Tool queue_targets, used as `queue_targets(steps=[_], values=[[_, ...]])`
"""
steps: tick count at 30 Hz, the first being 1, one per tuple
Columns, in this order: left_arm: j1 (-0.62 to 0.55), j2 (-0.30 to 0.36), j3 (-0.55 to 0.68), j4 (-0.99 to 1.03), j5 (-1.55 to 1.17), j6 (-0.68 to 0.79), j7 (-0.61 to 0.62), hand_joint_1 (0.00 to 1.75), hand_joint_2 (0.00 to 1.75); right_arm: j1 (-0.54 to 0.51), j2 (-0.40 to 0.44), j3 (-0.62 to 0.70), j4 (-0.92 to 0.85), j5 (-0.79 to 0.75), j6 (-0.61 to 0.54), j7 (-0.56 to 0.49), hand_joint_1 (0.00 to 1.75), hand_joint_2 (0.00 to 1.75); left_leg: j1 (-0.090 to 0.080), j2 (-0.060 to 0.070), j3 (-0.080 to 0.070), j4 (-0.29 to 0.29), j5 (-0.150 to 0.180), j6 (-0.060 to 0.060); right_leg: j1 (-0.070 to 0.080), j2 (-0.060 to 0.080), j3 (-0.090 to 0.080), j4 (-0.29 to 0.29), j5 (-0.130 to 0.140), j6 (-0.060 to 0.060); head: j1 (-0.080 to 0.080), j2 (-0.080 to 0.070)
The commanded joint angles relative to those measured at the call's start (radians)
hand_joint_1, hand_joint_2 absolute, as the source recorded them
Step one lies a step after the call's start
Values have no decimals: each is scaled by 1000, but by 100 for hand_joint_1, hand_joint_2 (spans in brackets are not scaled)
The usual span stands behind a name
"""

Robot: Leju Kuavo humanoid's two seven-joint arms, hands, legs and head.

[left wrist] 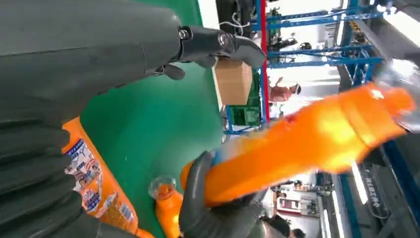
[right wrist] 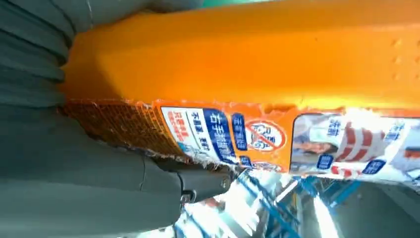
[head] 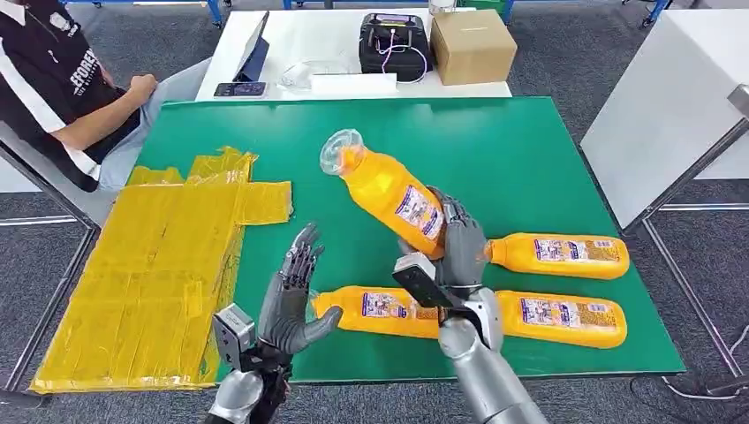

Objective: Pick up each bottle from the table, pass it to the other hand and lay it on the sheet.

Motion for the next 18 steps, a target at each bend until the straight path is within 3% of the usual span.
queue_targets(steps=[1,11,18], values=[[5,11,-13,-28,-18,15,3,0,175,65,24,26,-143,-39,51,-13,175,175,1,1,3,0,-1,-1,1,-1,3,-1,-1,-1,0,0],[11,8,-13,-34,-26,21,4,0,175,82,31,52,-149,-86,110,-28,175,175,1,1,2,0,-1,-1,1,0,3,-1,-1,-1,0,0],[0,3,-15,-19,-27,23,3,0,175,75,34,182,-57,-52,228,-30,175,175,0,2,2,-1,-1,-1,1,1,3,-1,0,-1,0,0]])
